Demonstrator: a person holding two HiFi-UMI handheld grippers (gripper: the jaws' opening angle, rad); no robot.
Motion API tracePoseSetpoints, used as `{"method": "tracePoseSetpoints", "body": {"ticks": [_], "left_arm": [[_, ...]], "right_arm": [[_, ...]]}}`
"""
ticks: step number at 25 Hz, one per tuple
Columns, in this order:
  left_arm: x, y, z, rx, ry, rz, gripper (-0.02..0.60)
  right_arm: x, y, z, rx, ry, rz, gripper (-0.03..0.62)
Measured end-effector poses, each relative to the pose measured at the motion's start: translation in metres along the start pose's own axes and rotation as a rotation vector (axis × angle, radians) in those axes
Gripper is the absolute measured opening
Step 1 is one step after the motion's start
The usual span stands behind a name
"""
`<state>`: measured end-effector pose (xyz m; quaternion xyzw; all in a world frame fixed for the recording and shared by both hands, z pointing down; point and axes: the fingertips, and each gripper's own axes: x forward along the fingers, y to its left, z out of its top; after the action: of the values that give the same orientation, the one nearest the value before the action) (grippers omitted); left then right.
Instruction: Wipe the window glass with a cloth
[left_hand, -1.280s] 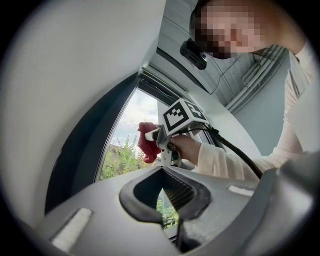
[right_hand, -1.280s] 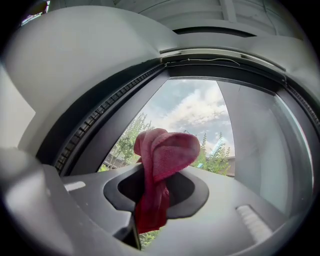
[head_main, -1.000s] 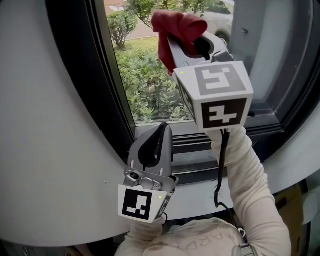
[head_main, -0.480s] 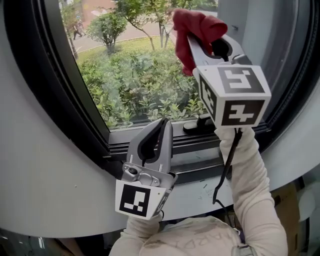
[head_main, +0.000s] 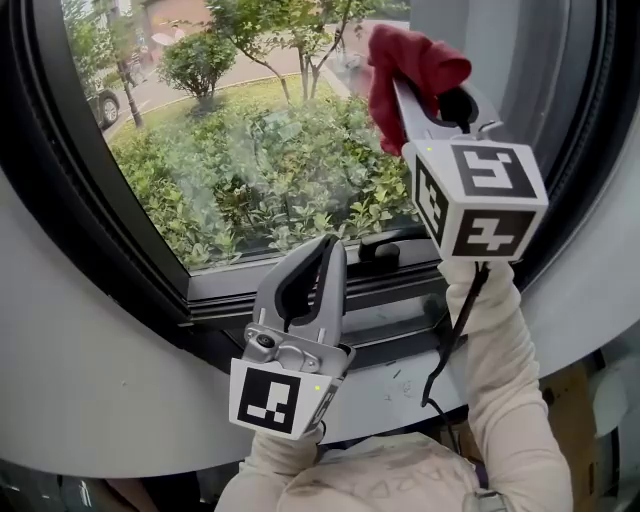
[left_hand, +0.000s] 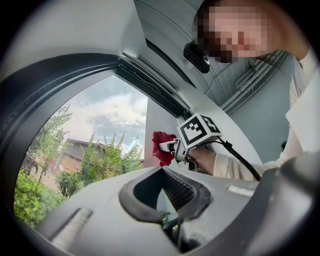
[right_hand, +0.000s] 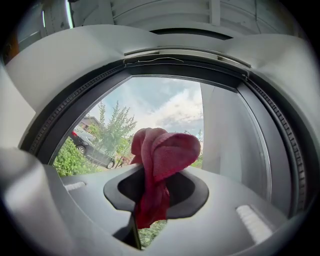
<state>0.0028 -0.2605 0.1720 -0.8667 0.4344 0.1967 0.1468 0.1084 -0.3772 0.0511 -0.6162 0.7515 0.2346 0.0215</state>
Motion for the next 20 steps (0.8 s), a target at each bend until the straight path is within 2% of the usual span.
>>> {"method": "tracePoseSetpoints", "body": {"ticks": [6, 10, 13, 20], "left_arm": [[-0.004, 0.004, 0.002, 0.006, 0.006, 0.008, 0.001], [-0.012, 0.012, 0.004, 0.012, 0.011, 0.014, 0.001], [-0.022, 0.023, 0.008, 0.019, 0.017, 0.03, 0.001], [-0.059, 0.069, 0.029, 0.055, 0.002, 0.105, 0.001]], "right_arm": [[-0.013, 0.01, -0.032, 0.042, 0.018, 0.014, 0.124], [-0.013, 0.029, -0.035, 0.027, 0.028, 0.011, 0.123], [-0.008, 0.06, -0.026, -0.012, 0.021, 0.025, 0.123], [0.006, 0.15, 0.004, -0.022, -0.016, 0.11, 0.123]]}}
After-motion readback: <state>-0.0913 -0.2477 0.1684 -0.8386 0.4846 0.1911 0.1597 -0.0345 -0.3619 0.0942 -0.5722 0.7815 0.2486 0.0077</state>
